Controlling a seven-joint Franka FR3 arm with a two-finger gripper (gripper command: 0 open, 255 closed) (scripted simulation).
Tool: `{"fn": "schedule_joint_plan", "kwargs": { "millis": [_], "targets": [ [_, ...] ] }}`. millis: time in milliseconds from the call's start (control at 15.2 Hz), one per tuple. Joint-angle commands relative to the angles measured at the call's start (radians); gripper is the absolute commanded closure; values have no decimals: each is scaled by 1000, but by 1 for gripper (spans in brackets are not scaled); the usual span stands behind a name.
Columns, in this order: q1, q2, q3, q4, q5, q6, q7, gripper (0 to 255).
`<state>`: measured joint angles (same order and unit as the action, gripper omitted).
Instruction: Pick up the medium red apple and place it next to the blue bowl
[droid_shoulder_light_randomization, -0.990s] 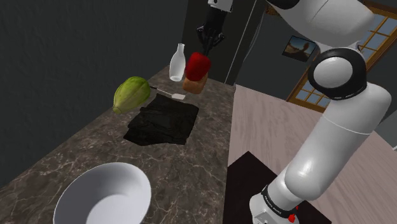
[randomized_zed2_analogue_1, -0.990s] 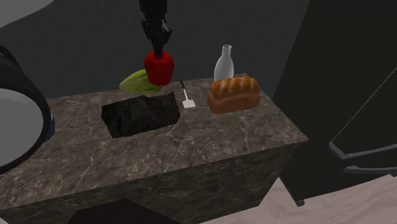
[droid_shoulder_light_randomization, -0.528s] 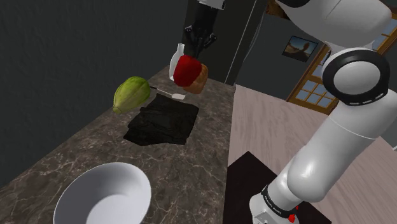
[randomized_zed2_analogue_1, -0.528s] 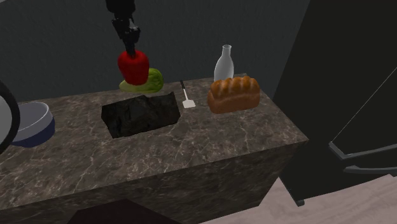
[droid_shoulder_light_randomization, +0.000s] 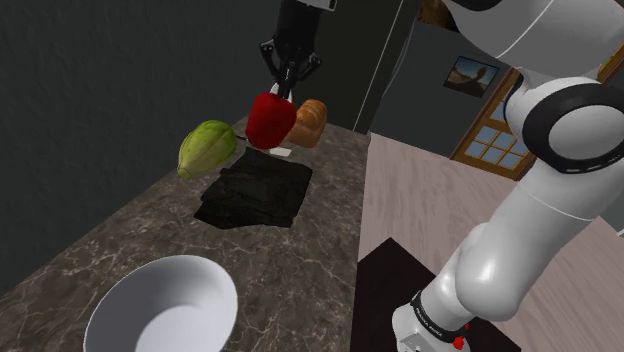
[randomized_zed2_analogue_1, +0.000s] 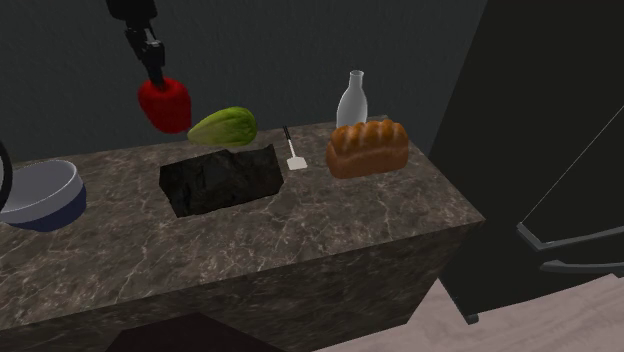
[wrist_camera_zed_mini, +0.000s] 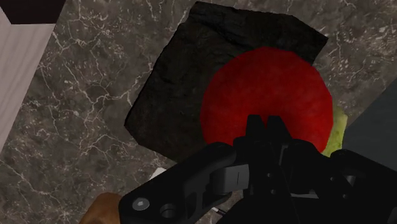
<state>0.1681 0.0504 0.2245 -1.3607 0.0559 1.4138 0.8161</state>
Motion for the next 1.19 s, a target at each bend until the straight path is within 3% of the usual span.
{"fn": "schedule_joint_plan", "kwargs": {
  "millis": [0, 528, 990, 1122],
  "targets": [
    [25, -6, 22, -12, 0, 9, 48, 255],
    [141, 67, 117, 75, -32, 4, 253, 255],
    [271, 200, 185, 243, -97, -33, 428, 255],
    [263, 179, 183, 185, -88, 5, 423, 255]
  ]
}}
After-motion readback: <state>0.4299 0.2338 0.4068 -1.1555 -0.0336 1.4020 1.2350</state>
